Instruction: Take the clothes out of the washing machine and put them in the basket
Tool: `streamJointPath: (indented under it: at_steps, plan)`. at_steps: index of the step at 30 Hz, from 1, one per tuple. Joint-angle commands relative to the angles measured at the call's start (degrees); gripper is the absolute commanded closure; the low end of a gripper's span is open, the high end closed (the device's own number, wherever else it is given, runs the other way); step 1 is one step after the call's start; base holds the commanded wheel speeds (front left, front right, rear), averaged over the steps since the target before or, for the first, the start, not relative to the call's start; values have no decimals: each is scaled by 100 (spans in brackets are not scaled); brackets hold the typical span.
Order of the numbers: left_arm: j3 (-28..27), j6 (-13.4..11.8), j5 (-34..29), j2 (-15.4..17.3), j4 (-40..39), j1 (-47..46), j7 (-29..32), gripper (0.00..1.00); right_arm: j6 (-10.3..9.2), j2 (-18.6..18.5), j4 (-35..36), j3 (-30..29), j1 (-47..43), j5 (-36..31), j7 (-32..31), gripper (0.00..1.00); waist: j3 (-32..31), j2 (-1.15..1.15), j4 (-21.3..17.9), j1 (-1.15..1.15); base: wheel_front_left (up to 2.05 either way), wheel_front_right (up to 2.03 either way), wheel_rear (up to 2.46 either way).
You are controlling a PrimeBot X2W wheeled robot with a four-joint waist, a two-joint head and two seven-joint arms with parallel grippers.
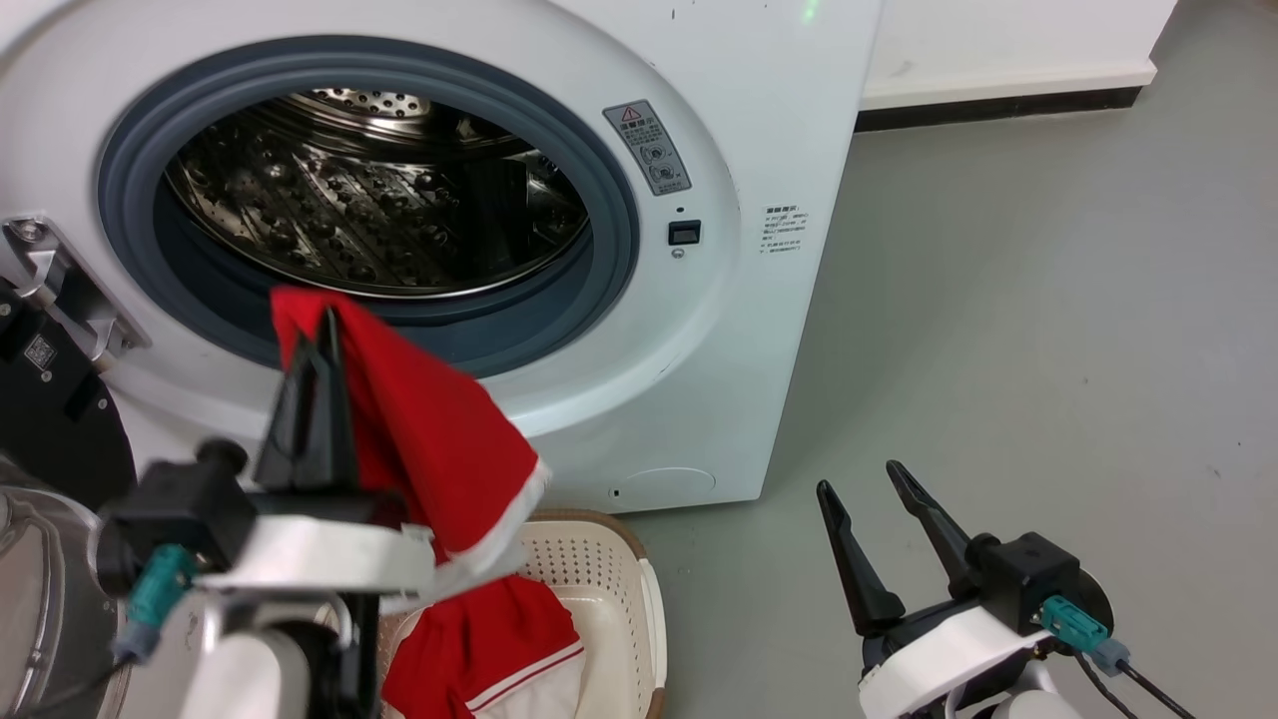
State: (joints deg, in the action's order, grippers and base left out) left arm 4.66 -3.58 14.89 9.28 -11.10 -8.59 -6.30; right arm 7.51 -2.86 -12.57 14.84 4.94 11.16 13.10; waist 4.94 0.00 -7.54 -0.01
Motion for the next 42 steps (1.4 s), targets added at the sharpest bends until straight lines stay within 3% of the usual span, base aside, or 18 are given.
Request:
streamJointPath:
  at_steps: [1,5,11,25,37,42]
  plan:
    - [30,-40,50,-74,76,205,-20,100,-4,-2,18,10,-18,-11,-6,0,41,0,6,1,0,0,0]
    - [166,-76,164,-243,620,680,-101,100,-4,-3,33,35,44,-5,-5,0,148,0,10,1,0,0,0]
    - [377,79,463,-458,2041,857,-444,100,-4,-3,38,21,151,47,40,0,409,0,87,1,0,0,0]
    - [872,646,482,-604,5460,-1040,-862,100,-3,0,89,311,777,128,159,0,1471,0,147,1,0,0,0]
    - [744,473,685,-634,7140,-2202,-894,100,-4,2,123,531,1190,372,207,0,2750,0,-459,1,0,0,0]
    - [571,349,738,-498,7646,-2494,-889,100,-3,2,56,632,1267,428,209,0,3121,0,-661,1,0,0,0]
